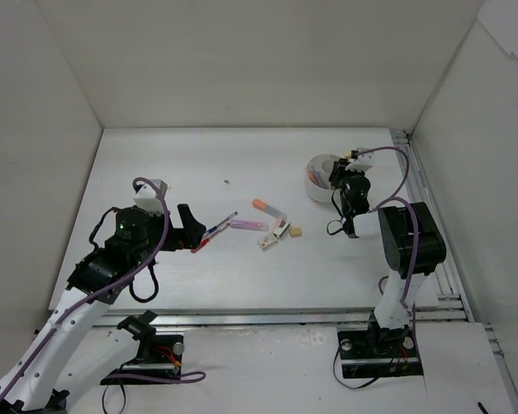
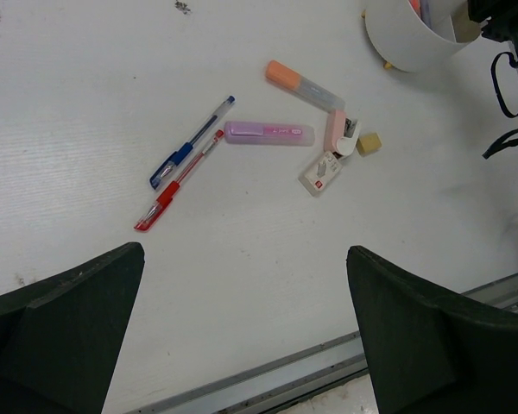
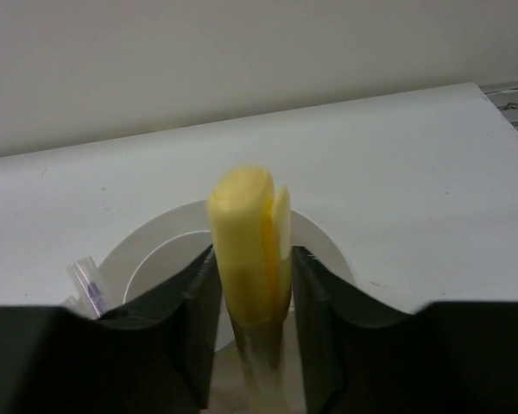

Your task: Sort the stationery into containers

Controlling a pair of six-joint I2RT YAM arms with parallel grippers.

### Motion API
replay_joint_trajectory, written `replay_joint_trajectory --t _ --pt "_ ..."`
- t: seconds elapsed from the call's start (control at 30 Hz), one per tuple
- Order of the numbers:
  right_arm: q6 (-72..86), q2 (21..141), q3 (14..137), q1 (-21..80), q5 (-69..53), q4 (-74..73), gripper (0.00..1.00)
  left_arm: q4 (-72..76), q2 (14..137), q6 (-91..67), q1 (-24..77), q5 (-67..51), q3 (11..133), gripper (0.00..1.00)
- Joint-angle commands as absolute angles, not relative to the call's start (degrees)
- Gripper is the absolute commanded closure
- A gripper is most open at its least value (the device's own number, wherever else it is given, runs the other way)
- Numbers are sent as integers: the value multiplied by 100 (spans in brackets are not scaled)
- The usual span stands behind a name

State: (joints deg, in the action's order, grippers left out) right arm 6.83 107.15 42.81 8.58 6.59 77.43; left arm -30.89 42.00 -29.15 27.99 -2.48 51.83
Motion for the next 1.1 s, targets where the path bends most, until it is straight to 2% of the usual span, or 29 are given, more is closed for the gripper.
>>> replay_joint_trajectory --t 0.0,0.1,0.33,0.53,0.57,0.6,0.63,0.73,0.87,0.97,1.07 --pt "756 10758 4087 809 809 9633 63 -2742 4280 -2918 2760 -158 5309 0" --pt "677 10644 4043 826 800 9624 48 -2742 4315 -2935 2760 -167 5317 0" --pt "537 10126 4017 835 668 9300 44 -2707 4351 -2927 2760 -281 5335 0" --pt "176 9072 4087 984 966 7915 28 -2680 4613 -2804 2760 -509 5317 0" --pt "158 8731 4104 1010 1028 7658 20 -2672 4675 -2804 2760 -518 5291 0" --pt "167 8562 4122 1080 1002 7020 8 -2646 4815 -2812 2760 -519 5274 0" --pt "176 8239 4192 1072 958 6657 2 -2646 4895 -2821 2760 -501 5273 0" --pt "185 7806 4385 1186 958 5136 2 -2593 5246 -2935 2708 -580 5282 0" --pt "62 7199 4702 1572 1649 3449 2 -2400 5826 -3321 2707 -808 5457 0" --pt "288 7023 5123 1836 2318 1729 2 -2390 6807 -4059 2654 -818 5834 0" --pt "561 6830 5317 1977 2836 1057 2 -2716 7643 -4681 2654 -904 6371 0"
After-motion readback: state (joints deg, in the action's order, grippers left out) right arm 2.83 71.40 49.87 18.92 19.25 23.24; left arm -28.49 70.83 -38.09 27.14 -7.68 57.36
